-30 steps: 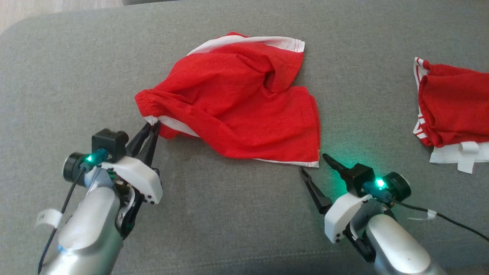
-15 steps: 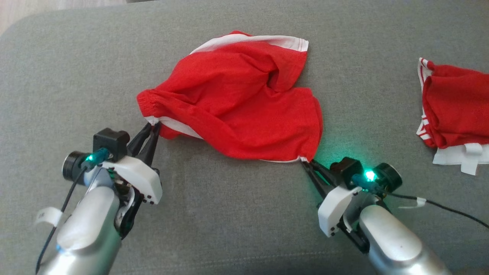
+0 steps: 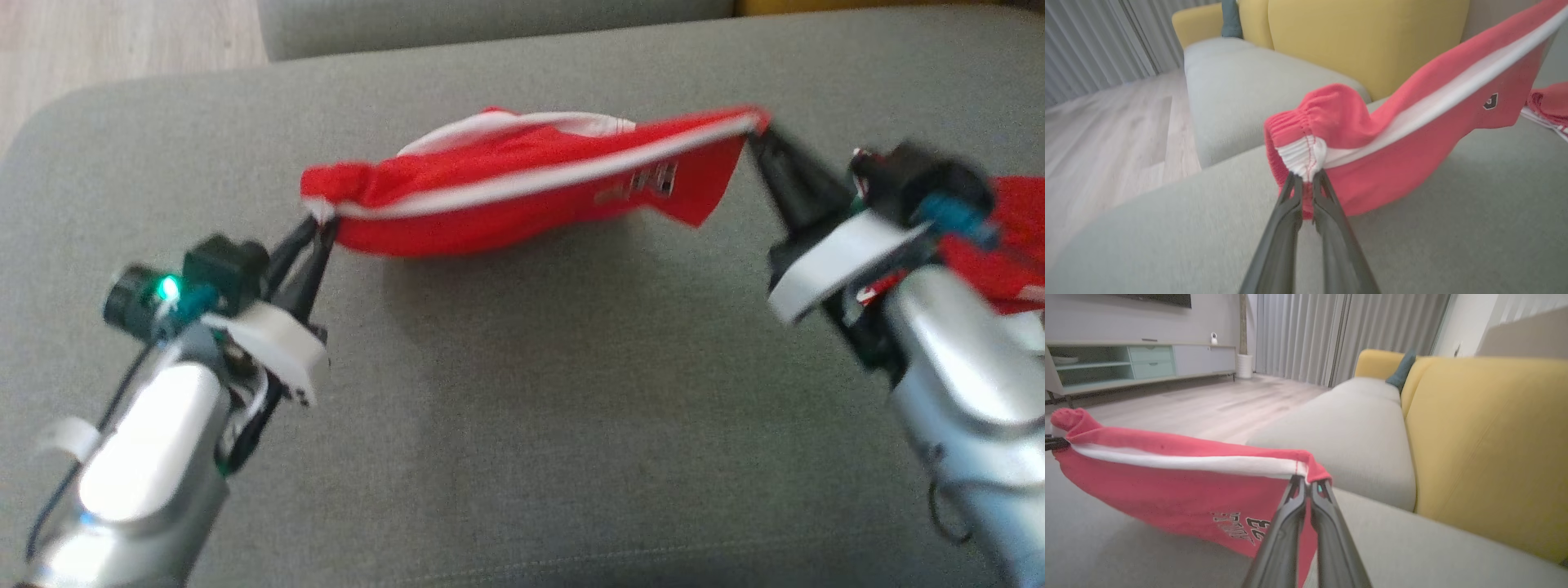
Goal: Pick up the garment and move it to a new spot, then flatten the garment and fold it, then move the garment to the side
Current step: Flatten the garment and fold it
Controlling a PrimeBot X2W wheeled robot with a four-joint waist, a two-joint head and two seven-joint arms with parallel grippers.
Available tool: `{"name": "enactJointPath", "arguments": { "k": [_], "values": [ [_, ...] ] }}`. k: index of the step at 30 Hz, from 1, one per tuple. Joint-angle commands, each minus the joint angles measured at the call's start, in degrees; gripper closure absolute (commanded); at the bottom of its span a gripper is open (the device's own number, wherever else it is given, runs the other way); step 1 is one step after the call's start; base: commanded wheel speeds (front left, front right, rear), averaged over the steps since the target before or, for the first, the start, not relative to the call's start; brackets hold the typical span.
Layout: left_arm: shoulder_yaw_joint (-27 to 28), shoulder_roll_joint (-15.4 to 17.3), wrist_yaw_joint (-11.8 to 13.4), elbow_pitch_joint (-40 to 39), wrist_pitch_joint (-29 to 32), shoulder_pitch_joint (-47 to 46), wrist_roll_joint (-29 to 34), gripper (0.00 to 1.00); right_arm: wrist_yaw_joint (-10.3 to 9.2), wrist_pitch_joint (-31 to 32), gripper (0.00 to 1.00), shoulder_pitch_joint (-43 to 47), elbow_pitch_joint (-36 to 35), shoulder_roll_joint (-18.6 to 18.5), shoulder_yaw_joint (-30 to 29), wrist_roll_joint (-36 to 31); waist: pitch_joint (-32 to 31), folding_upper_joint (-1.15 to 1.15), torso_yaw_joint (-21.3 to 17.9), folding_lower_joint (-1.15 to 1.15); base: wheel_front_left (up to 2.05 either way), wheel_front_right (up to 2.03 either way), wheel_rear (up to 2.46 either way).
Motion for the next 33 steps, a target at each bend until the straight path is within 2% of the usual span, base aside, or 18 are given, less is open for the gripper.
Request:
{"name": "enactJointPath", "arguments": {
  "k": [1,8,19,23,25,29,33],
  "values": [
    [2.40,3.11,0.06,-3.98,0.78,-5.02,0.69,1.00,-0.05,1.00,1.00,-2.30,-3.75,-1.64,-0.27,1.64,-1.50,0.00,-0.18,0.00,0.00,0.00,0.00],
    [3.08,6.26,0.41,-15.40,5.85,-8.66,1.47,1.00,-0.05,5.49,1.00,-6.44,-10.36,-5.80,-1.75,5.47,-5.65,0.00,-0.08,0.00,0.00,0.00,0.00],
    [5.85,9.95,3.02,-30.64,13.77,-6.10,-1.57,1.00,-0.05,12.18,1.00,-3.35,-20.65,-7.51,-6.12,6.99,-9.54,0.00,-0.15,0.00,0.00,0.00,0.00],
    [8.64,10.02,5.21,-35.77,15.63,-4.26,-4.90,1.00,-0.05,15.79,1.00,-1.43,-25.26,-6.91,-10.46,6.02,-9.29,0.00,-0.12,0.00,0.00,0.00,0.00],
    [9.49,9.87,5.55,-37.76,16.96,-4.04,-6.84,1.00,-0.05,17.54,1.00,-1.04,-27.39,-5.92,-12.64,5.37,-8.79,0.00,-0.03,0.00,0.00,0.00,0.00],
    [9.48,10.54,4.85,-38.78,18.95,-5.62,-7.58,1.00,-0.05,20.13,1.00,-1.86,-29.55,-4.56,-14.11,4.15,-7.17,0.00,0.01,0.00,0.00,0.00,0.00],
    [9.68,9.53,3.05,-35.39,20.71,-11.47,-9.76,1.00,-0.05,22.03,1.00,-7.36,-28.82,-3.05,-14.15,3.45,-2.51,0.00,-0.01,0.00,0.00,0.00,0.00]
  ]
}}
